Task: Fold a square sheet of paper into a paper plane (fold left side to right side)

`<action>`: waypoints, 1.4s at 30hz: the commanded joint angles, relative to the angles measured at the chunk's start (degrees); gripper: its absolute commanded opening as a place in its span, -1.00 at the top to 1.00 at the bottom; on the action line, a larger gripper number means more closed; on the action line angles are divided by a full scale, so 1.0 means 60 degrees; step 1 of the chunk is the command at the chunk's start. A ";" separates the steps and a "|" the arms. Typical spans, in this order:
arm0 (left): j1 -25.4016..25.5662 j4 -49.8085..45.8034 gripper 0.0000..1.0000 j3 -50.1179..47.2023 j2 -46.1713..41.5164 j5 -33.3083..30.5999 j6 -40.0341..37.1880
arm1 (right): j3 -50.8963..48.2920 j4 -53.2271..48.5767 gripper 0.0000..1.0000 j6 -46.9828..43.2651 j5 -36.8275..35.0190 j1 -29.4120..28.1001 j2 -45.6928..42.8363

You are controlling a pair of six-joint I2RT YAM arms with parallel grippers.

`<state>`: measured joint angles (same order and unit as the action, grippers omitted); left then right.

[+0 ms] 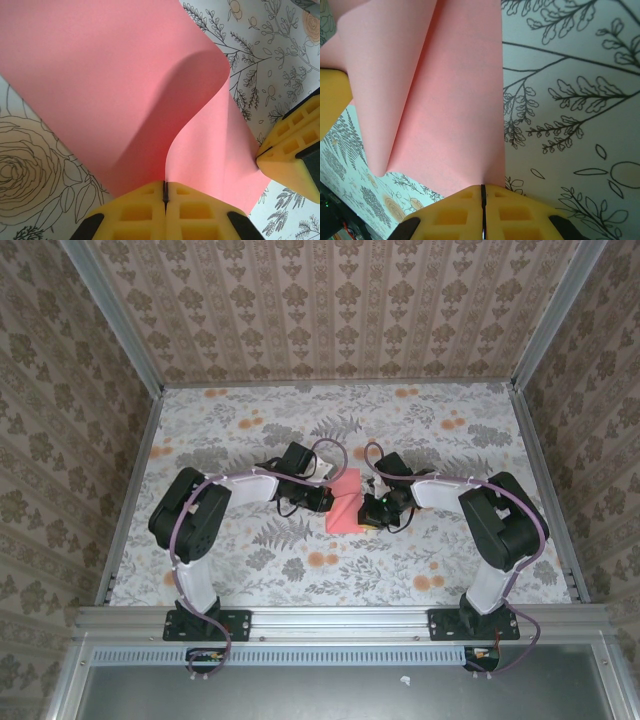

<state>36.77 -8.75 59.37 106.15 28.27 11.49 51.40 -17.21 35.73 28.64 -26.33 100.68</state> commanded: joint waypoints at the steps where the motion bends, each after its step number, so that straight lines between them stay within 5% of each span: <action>1: 0.0053 -0.0189 0.88 0.0292 0.0193 0.0028 -0.0346 | 0.0017 -0.0763 0.83 -0.0168 -0.0562 -0.0062 0.0313; 42: 0.0258 -0.0106 0.83 0.0173 -0.0280 -0.0493 -0.0800 | 0.0153 -0.0950 0.83 -0.0254 -0.0642 -0.0066 0.0403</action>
<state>37.98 -9.02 59.57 106.83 26.13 8.67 52.42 -19.09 34.65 27.81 -26.44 101.03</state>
